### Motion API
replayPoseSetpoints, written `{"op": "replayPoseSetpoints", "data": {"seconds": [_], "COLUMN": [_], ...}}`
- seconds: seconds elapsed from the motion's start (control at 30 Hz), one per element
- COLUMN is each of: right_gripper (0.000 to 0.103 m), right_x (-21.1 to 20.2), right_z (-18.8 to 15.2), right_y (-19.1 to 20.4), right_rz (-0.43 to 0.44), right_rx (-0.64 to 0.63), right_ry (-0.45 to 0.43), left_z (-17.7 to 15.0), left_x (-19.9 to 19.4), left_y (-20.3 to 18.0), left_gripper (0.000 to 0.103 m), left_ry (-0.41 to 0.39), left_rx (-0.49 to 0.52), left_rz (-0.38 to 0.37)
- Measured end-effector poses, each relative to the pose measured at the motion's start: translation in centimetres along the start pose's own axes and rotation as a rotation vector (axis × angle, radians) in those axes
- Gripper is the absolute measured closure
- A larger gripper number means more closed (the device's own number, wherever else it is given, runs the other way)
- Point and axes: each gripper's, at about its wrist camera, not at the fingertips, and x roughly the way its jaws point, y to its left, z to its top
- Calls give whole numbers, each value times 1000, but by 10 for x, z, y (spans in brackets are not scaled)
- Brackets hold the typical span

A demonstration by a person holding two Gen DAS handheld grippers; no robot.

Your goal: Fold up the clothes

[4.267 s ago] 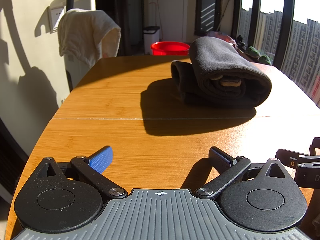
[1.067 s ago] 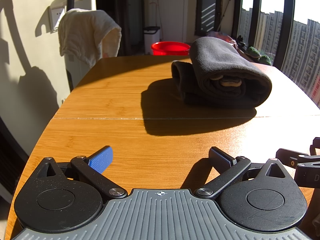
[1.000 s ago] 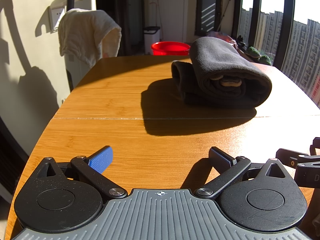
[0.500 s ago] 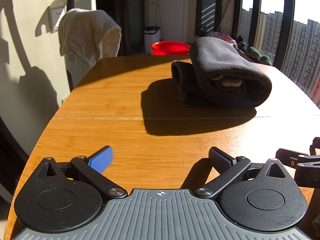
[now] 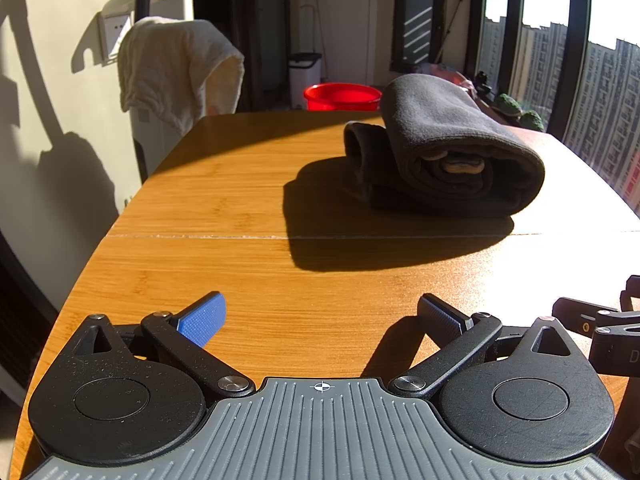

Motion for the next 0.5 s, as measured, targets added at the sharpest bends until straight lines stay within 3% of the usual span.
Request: {"op": "replayPoseSetpoints", "data": {"seconds": [0.5], "right_gripper": [0], "right_x": [-1], "right_z": [-1], "right_y": [0], "right_rz": [0], "right_rx": [1], "right_ry": [2], "left_z": [0], "left_x": [0], "left_y": [0], "left_gripper": [0], "left_ry": [0], "left_rx": [-3], "left_rz": [4]}}
